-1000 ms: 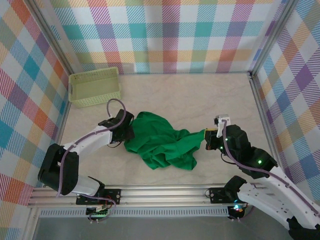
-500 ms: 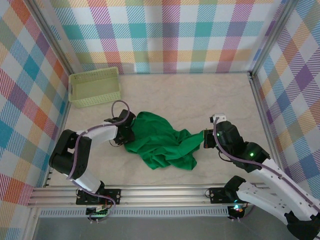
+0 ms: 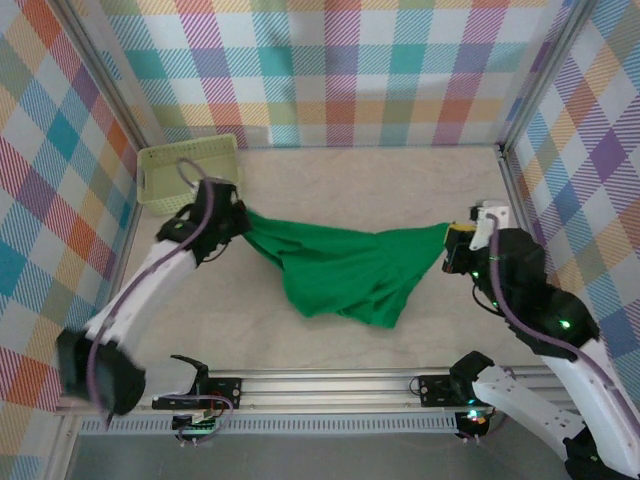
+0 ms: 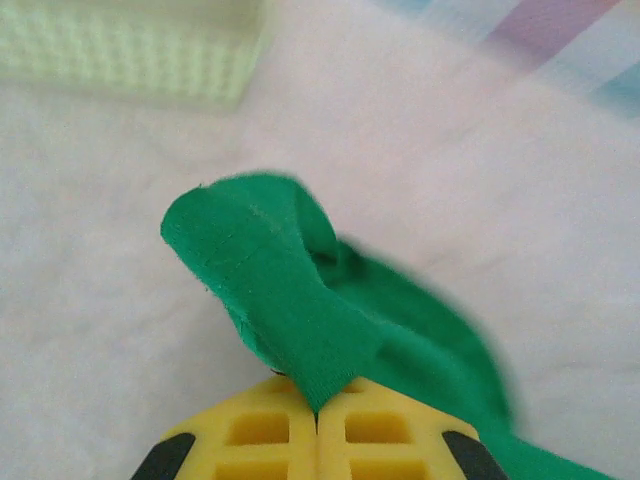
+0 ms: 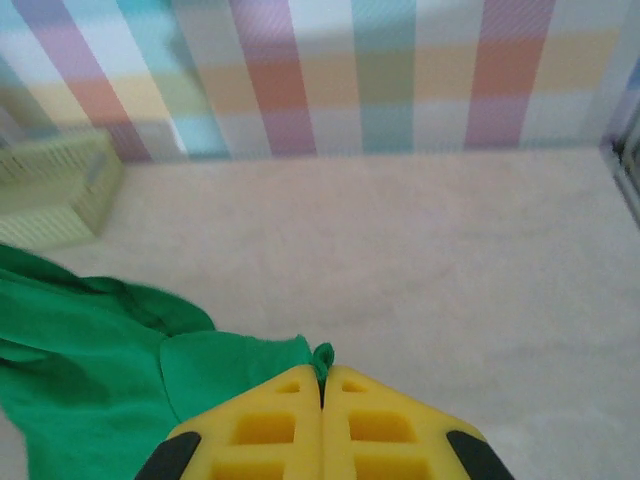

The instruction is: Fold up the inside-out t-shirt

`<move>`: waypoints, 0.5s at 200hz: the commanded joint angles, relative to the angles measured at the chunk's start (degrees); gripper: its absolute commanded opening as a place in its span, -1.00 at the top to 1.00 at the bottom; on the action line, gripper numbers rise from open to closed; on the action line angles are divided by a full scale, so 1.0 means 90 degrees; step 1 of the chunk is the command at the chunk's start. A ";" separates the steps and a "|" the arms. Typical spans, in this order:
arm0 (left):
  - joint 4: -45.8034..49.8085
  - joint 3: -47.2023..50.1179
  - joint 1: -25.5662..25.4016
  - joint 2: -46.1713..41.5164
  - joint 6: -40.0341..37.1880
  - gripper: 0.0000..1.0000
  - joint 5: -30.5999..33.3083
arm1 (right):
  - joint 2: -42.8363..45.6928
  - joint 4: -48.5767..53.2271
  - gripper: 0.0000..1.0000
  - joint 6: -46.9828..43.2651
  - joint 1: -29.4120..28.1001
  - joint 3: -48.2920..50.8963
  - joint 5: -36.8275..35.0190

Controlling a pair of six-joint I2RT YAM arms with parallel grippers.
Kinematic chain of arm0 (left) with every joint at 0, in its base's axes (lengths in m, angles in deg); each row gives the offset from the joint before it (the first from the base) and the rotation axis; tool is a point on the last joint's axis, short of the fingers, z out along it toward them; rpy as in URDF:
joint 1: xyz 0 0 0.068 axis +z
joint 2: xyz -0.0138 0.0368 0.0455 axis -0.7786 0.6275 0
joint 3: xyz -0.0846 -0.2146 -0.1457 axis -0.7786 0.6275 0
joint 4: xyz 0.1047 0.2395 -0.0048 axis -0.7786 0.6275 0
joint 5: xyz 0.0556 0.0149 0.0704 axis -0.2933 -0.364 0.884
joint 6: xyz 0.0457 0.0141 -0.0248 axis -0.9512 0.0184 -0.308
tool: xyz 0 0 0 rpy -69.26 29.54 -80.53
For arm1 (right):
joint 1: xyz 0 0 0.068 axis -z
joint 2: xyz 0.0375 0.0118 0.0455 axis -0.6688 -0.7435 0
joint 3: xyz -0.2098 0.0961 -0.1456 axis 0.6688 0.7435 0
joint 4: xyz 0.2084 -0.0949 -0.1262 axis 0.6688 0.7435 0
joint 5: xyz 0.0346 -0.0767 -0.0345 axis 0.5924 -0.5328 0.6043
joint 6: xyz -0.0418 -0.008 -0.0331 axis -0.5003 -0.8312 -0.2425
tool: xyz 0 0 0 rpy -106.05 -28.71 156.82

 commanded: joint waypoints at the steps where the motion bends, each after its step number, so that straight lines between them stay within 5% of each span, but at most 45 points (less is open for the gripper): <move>1: 0.0072 0.0027 0.0002 -0.0779 0.0045 1.00 -0.0588 | 0.0151 -0.0237 1.00 -0.0387 0.0022 -0.0346 -0.0028; 62: 0.0652 0.1093 -0.0087 0.0632 0.0008 0.75 -0.0724 | -0.0477 -0.0065 1.00 0.0360 0.0088 0.0722 -0.0580; 74: 0.0514 0.1424 -0.0117 0.0448 0.0062 0.59 -0.0784 | -0.0500 0.0106 1.00 0.0491 0.0194 0.0728 -0.0735; 100: 0.0327 0.2041 -0.0118 -0.0250 0.0171 -0.07 -0.0844 | -0.0394 0.0615 1.00 0.0722 0.0567 0.0592 -0.1127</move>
